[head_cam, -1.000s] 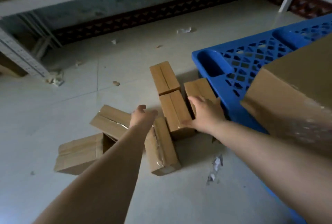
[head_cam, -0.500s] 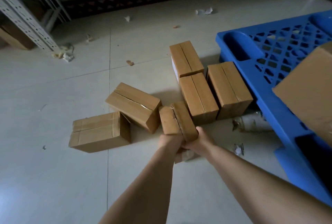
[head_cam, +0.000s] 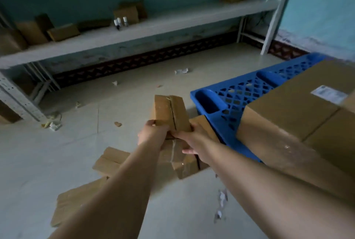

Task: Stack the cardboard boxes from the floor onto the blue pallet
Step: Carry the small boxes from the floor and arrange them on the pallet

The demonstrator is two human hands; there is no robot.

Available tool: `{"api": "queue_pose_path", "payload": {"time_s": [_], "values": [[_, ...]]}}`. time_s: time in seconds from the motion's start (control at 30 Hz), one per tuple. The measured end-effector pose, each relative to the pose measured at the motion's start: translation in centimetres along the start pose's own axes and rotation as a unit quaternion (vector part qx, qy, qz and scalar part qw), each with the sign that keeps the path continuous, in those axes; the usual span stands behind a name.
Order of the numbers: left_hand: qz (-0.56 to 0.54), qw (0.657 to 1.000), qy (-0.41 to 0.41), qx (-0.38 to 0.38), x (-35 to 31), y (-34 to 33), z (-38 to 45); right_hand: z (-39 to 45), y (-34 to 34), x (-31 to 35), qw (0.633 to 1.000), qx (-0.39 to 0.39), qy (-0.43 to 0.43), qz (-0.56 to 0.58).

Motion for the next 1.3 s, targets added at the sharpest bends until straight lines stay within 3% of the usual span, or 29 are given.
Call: {"api": "queue_pose_path", "payload": {"time_s": [0.13,0.27,0.4,0.5,0.6,0.67,0.73,0.8,0.97,1.13,1.3], "values": [[-0.045,0.993,-0.110,0.020,-10.7,-3.2,-2.6,-2.0,6.2,9.5,0.991,-0.094,0.090,-0.011],[-0.065,0.972,-0.211,0.078,-18.9,-10.1,-7.0,-6.1,15.6,15.8,0.961,-0.223,0.160,-0.041],[-0.099,0.949,-0.253,0.161,-22.4,-19.1,-11.7,-10.4,25.4,17.0,0.919,-0.339,0.184,-0.081],[-0.121,0.939,-0.227,0.229,-20.8,-26.3,-14.5,-13.3,31.1,15.1,0.878,-0.422,0.162,-0.160],[-0.113,0.935,-0.181,0.284,-16.9,-31.6,-16.4,-14.2,33.8,11.5,0.843,-0.379,0.081,-0.372],[-0.102,0.937,-0.183,0.281,-15.5,-33.0,-16.7,-13.7,34.2,10.2,0.786,-0.345,0.070,-0.508],[-0.087,0.939,-0.197,0.268,-15.7,-33.2,-16.0,-12.7,34.2,10.4,0.735,-0.342,0.095,-0.578],[-0.072,0.940,-0.211,0.259,-16.6,-33.0,-14.8,-11.3,33.9,11.2,0.714,-0.342,0.107,-0.601],[-0.023,0.937,-0.257,0.235,-19.3,-32.4,-12.6,-7.7,34.2,13.4,0.721,-0.349,0.088,-0.592],[0.011,0.919,-0.267,0.289,-19.2,-32.1,-11.6,-5.1,36.7,14.8,0.749,-0.411,0.041,-0.518],[-0.020,0.927,-0.207,0.313,-16.6,-30.0,-7.3,-3.3,39.4,16.1,0.753,-0.438,-0.032,-0.490]]}}
Point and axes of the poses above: each hand's wrist, its own z-axis towards the middle knuckle, its own y-axis out of the back of the hand, x = y × z, the point moved 8 cm from there along z, towards the middle knuckle, and after that the axes turned 3 degrees about z, right-handed, at the moved point
